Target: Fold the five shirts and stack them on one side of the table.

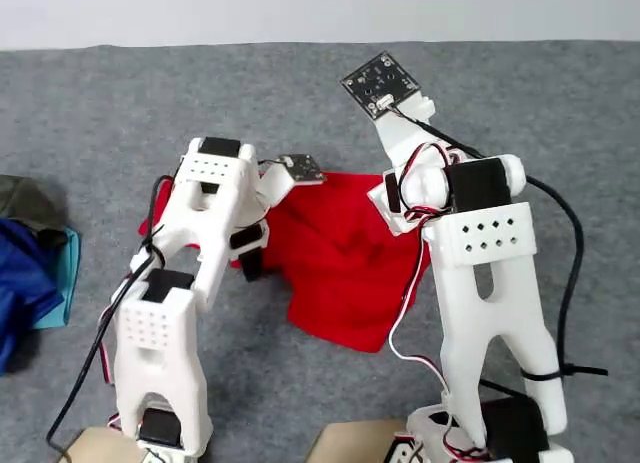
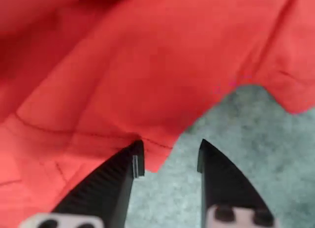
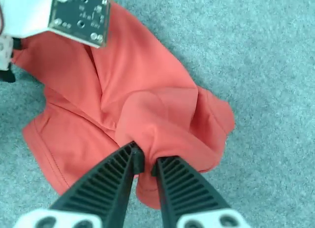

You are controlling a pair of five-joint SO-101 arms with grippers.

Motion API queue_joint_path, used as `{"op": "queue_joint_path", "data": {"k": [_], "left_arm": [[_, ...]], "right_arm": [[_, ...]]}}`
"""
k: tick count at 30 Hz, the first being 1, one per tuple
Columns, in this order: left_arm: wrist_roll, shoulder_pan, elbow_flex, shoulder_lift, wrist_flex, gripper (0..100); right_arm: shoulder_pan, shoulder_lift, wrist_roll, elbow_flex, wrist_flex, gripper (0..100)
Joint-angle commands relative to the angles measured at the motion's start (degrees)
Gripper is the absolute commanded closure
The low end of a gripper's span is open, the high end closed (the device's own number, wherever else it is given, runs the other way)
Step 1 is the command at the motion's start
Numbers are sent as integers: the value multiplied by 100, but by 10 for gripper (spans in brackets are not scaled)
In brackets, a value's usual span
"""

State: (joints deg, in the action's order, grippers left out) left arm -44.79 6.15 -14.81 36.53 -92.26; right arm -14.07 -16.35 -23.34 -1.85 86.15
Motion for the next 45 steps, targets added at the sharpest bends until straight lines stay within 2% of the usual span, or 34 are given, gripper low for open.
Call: {"op": "queue_joint_path", "data": {"k": [1,9,22,24,28,34,45], "left_arm": [[185,18,-558,88,44,819],[237,35,-1508,70,-615,819],[211,-53,-1596,1099,-536,820],[229,-62,-1596,1116,-448,845],[229,-9,-1596,914,-457,930],[211,-9,-1587,466,-695,991],[26,-53,-1569,-387,-818,994]], "right_arm": [[22,-13,44,-26,-92,989],[22,-13,35,-26,-75,989],[22,-57,44,-26,-48,989],[22,-57,44,-26,-48,989],[22,-57,53,-26,-48,989],[22,-57,53,-26,-48,989],[22,-57,53,-26,-48,989]]}}
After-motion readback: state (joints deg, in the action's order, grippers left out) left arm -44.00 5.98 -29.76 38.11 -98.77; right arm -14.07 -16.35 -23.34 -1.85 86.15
